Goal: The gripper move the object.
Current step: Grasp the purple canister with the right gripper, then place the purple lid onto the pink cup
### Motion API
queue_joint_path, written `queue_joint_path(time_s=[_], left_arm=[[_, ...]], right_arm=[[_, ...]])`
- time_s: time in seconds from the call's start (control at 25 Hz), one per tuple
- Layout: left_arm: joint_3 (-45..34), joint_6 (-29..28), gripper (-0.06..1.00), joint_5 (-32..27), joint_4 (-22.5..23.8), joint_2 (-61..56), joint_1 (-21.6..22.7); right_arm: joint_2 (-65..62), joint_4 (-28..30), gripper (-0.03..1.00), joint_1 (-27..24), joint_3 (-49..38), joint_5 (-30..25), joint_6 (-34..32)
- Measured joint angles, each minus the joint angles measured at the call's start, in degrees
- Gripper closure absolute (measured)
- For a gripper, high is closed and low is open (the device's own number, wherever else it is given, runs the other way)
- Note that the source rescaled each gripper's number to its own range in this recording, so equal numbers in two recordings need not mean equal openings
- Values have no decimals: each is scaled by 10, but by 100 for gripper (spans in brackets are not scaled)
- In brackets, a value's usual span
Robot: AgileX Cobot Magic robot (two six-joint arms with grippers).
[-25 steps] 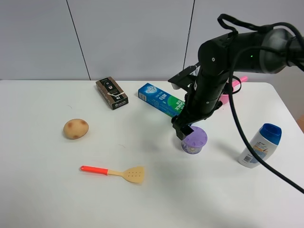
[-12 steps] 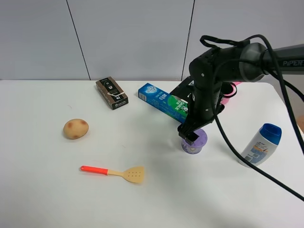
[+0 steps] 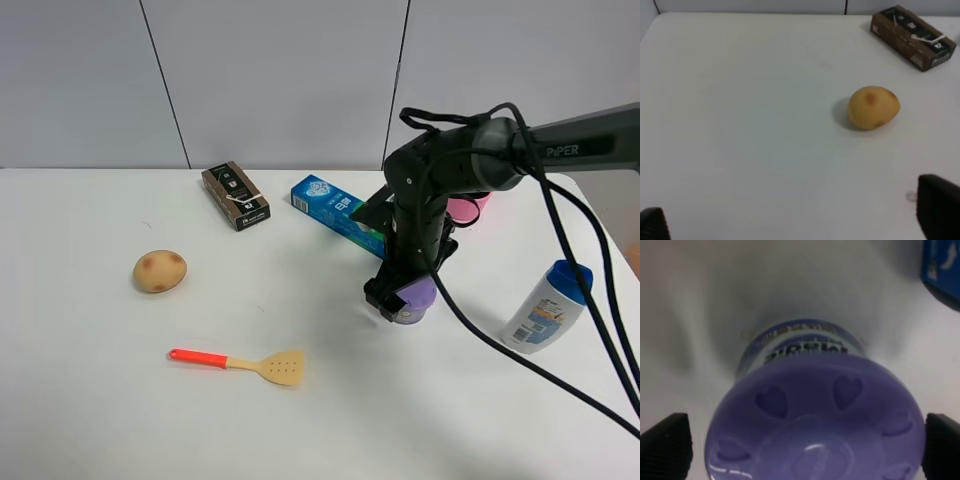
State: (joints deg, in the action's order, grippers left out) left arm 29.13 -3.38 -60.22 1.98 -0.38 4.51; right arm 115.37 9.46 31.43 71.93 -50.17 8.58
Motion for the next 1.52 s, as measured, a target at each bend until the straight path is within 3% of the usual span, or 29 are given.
queue_joint_path(time_s=[0.08,0.12,0.2,0.28,0.44,0.88,1.28,1.52], left_arm=[[0,0,-6,0,0,0,0],[0,0,-6,0,0,0,0],[0,0,-6,0,0,0,0],[0,0,-6,0,0,0,0],[0,0,-6,0,0,0,0],[0,0,-6,0,0,0,0],[0,0,-6,0,0,0,0],[0,0,-6,0,0,0,0]], right_arm=[[2,-1,3,0,0,6,0],[2,-1,10,0,0,7,0],[2,-1,32,0,0,9,0],[2,0,62,0,0,14,0],[2,0,94,0,0,21,0],[-6,0,96,0,0,13,-27],[-156,24,96,0,0,-41,-63],[-192,44,97,-71,0,-80,-86]])
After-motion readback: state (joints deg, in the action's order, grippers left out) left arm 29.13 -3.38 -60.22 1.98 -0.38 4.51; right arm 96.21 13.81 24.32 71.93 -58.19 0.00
